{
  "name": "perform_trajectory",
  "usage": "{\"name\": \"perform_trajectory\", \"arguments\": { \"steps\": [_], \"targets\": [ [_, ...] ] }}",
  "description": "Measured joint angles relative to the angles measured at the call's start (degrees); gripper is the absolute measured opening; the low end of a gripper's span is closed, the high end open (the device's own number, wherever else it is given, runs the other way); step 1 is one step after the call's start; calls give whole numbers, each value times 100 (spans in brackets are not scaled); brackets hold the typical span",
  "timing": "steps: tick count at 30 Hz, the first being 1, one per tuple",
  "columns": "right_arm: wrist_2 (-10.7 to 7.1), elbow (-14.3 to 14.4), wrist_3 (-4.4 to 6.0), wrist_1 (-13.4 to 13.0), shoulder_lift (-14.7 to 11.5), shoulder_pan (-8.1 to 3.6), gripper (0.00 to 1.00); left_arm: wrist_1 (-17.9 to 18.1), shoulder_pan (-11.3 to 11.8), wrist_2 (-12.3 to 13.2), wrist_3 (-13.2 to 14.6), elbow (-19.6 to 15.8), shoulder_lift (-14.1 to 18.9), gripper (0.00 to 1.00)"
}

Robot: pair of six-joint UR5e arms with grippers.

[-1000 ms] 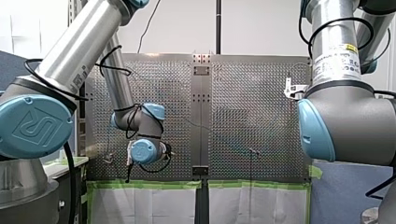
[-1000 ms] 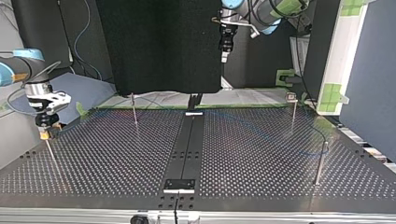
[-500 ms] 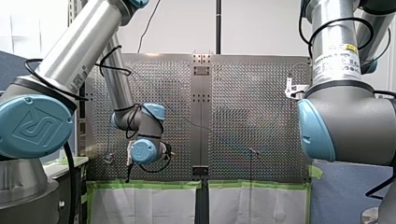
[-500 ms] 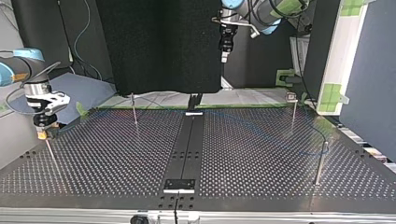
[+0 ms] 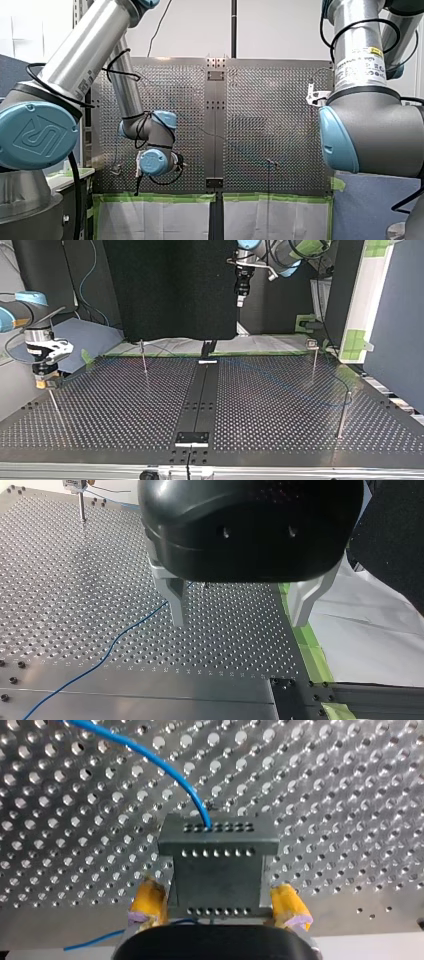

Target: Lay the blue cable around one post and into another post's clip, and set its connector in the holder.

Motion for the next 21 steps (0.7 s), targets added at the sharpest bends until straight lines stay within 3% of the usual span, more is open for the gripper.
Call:
{"name": "perform_trajectory", "arguments": {
  "steps": [6,21],
  "targets": [
    [199,0,7,25,0,0,100,-2,0,0,0,0,0,100],
    [915,73,59,164,0,-37,100,-9,-1,0,0,0,0,100]
  ]
}}
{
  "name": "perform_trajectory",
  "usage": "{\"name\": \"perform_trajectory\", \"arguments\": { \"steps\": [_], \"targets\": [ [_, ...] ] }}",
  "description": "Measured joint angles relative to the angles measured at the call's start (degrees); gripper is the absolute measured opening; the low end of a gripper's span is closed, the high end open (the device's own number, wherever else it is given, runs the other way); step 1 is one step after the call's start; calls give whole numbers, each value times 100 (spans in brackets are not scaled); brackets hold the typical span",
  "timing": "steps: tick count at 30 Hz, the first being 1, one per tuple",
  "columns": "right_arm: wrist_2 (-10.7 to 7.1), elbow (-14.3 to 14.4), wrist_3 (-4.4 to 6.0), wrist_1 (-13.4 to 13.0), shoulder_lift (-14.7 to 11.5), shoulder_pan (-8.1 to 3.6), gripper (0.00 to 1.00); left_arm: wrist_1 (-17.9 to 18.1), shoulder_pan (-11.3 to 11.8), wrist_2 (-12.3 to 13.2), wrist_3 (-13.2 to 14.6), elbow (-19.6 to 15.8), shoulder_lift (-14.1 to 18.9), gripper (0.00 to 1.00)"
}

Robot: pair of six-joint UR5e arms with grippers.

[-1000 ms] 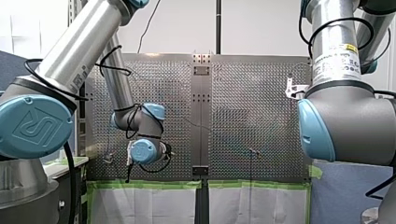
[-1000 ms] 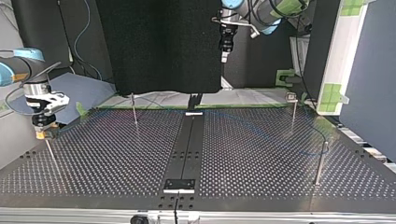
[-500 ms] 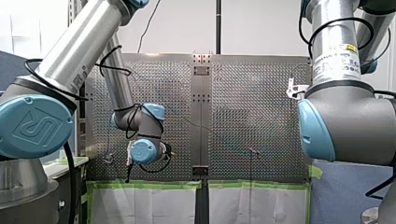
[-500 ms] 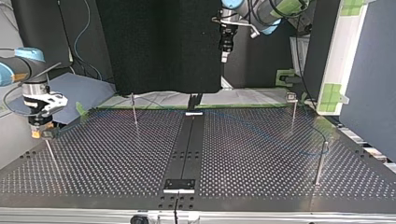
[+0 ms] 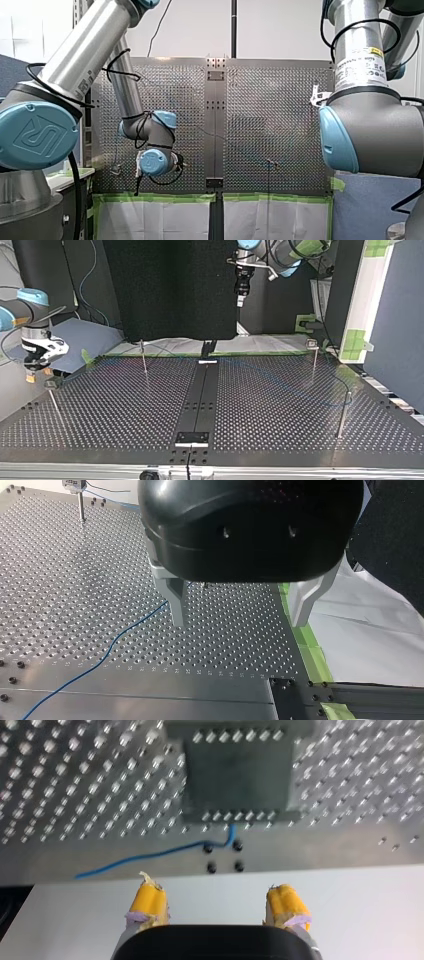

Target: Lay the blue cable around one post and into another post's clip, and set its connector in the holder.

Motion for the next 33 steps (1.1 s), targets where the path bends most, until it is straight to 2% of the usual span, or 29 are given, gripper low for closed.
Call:
{"name": "perform_trajectory", "arguments": {
  "steps": [3,8,14,16,20,24,28,33],
  "targets": [
    [156,101,1,-13,-4,-11,100,0,-2,0,0,0,0,100],
    [428,347,37,-188,-82,-13,100,0,-1,0,0,0,0,100],
    [726,645,265,-473,-346,61,100,0,-3,3,-1,-1,0,100],
    [829,748,290,-577,-447,115,100,3,-3,6,-3,-1,0,100],
    [875,926,231,-754,-624,257,100,2,-15,8,-15,-1,0,100],
    [964,1111,90,-941,-801,437,100,0,-33,8,-47,-1,0,100],
    [1140,1309,-53,-1138,-867,633,100,0,-47,9,-76,-1,0,100],
    [1379,1553,-135,-1380,-873,876,100,7,-77,4,-202,0,0,100]
  ]
}}
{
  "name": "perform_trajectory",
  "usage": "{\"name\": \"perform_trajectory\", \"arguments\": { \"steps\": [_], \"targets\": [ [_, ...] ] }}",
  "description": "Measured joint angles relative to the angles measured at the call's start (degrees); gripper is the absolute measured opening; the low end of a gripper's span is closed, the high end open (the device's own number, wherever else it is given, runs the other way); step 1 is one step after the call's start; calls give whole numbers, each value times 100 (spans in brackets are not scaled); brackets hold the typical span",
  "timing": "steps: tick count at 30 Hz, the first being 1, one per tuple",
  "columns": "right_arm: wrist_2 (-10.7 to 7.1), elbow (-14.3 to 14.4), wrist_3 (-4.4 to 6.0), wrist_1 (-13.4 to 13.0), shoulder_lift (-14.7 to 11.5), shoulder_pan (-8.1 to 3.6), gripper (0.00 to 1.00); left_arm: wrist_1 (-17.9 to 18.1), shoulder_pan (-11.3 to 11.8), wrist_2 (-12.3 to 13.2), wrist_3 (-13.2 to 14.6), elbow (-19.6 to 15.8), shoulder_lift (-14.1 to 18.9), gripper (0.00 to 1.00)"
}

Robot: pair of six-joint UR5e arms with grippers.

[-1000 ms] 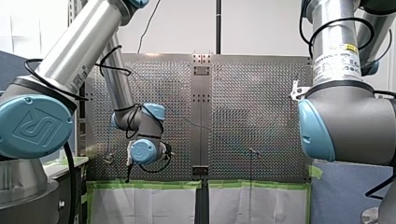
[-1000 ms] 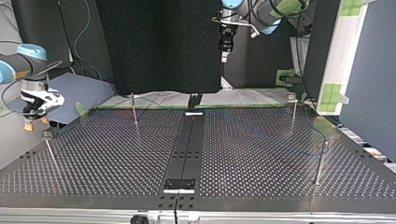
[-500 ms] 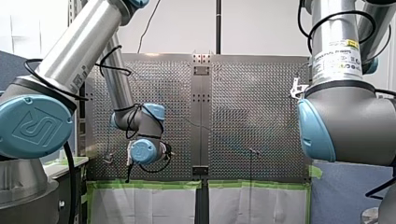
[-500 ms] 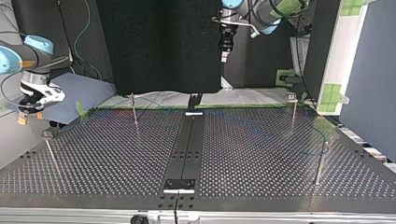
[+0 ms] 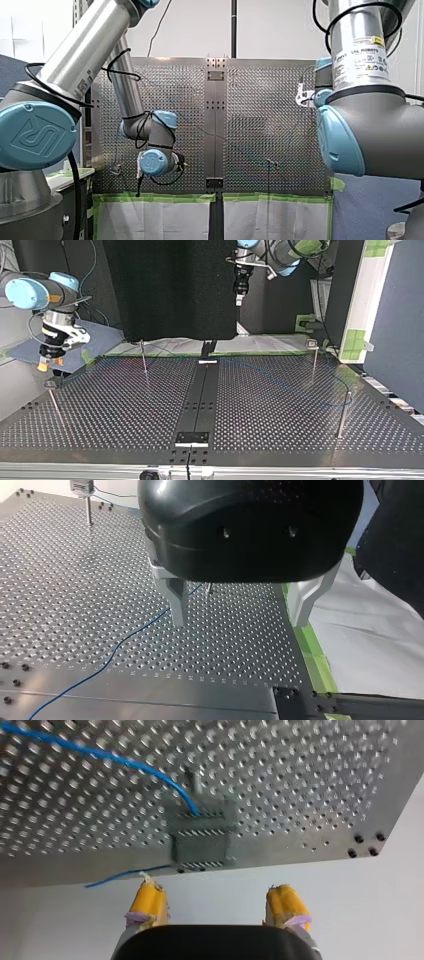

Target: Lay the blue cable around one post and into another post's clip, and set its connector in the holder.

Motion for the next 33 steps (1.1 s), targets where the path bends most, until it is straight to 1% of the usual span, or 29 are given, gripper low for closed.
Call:
{"name": "perform_trajectory", "arguments": {
  "steps": [1,3,6,10,13,15,19,21,25,27,29,31,33],
  "targets": [
    [65,64,-26,-65,2,65,100,7,-3,-1,-39,0,0,100],
    [153,153,-68,-154,6,153,100,23,-6,-3,-105,0,0,100],
    [305,305,-165,-270,9,305,100,77,-7,-4,-221,0,0,100],
    [522,522,-306,-290,11,523,100,117,-8,-4,-334,15,0,100],
    [662,654,-353,-261,14,661,100,89,-8,0,-369,52,0,100],
    [744,701,-364,-236,17,744,100,50,-8,4,-379,75,0,100],
    [959,737,-371,-206,30,959,100,0,-12,28,-367,111,1,100],
    [1049,742,-372,-194,47,1049,100,-8,-16,34,-367,125,2,100],
    [1245,745,-364,-148,172,1284,100,-38,-23,16,-416,194,7,100],
    [1249,745,-367,-106,259,1393,100,-53,-23,3,-462,237,7,100],
    [1221,746,-366,-57,380,1527,100,-63,-21,-37,-515,288,8,100],
    [1190,747,-356,-16,496,1656,100,-70,-18,-115,-548,331,8,100],
    [1166,747,-341,4,561,1758,100,-73,-11,-193,-564,359,9,100]
  ]
}}
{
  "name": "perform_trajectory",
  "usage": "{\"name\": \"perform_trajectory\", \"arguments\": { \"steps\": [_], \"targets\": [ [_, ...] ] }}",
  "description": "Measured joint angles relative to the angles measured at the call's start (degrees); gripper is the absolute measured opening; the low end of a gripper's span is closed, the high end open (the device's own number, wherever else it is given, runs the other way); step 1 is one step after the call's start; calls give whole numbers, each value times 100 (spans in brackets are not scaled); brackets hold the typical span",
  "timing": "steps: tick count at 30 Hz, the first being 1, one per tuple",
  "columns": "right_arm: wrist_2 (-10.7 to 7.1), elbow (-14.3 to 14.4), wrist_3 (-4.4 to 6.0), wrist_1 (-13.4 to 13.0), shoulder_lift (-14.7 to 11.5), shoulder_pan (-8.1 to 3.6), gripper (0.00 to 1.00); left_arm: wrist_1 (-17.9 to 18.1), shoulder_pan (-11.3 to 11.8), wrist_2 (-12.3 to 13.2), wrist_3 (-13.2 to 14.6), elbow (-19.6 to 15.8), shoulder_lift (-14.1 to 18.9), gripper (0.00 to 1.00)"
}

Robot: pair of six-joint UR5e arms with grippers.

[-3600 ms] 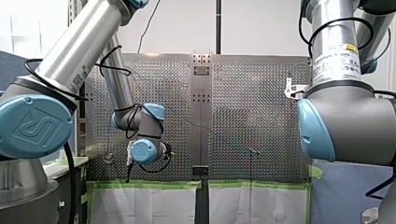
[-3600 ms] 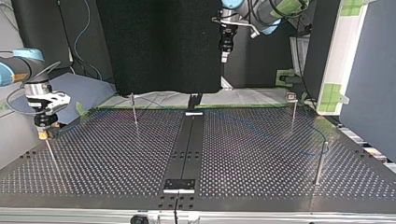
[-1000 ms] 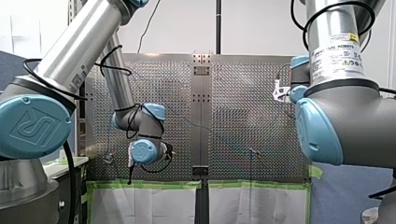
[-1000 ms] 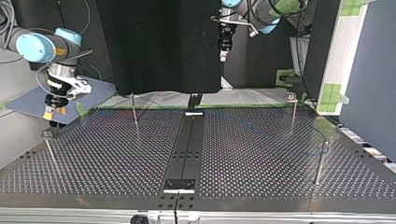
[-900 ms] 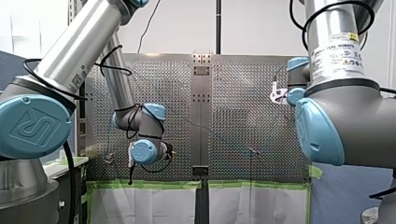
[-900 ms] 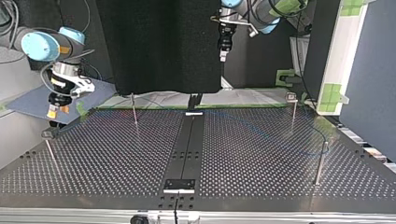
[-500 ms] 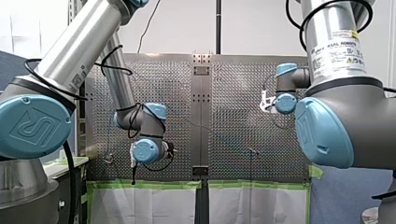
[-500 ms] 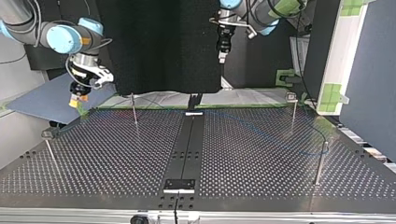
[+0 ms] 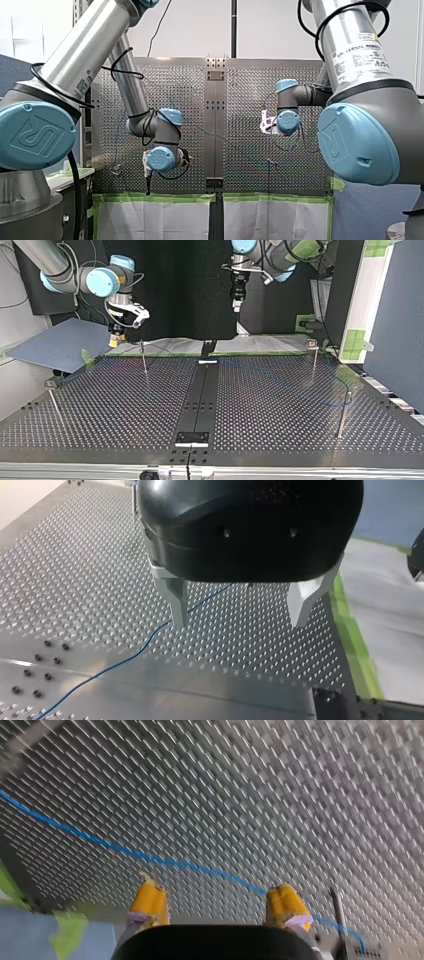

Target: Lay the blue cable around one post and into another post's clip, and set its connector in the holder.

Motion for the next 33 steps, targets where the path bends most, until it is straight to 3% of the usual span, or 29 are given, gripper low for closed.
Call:
{"name": "perform_trajectory", "arguments": {
  "steps": [9,15,27,33],
  "targets": [
    [33,0,83,-68,80,463,100,-20,29,-301,-28,47,0,100],
    [92,-1,65,-163,119,728,100,-134,61,-419,-49,46,0,100],
    [153,-8,126,-402,654,1311,100,-161,149,-552,-67,52,0,100],
    [-11,-3,107,-273,784,1623,100,-162,203,-618,-69,50,0,100]
  ]
}}
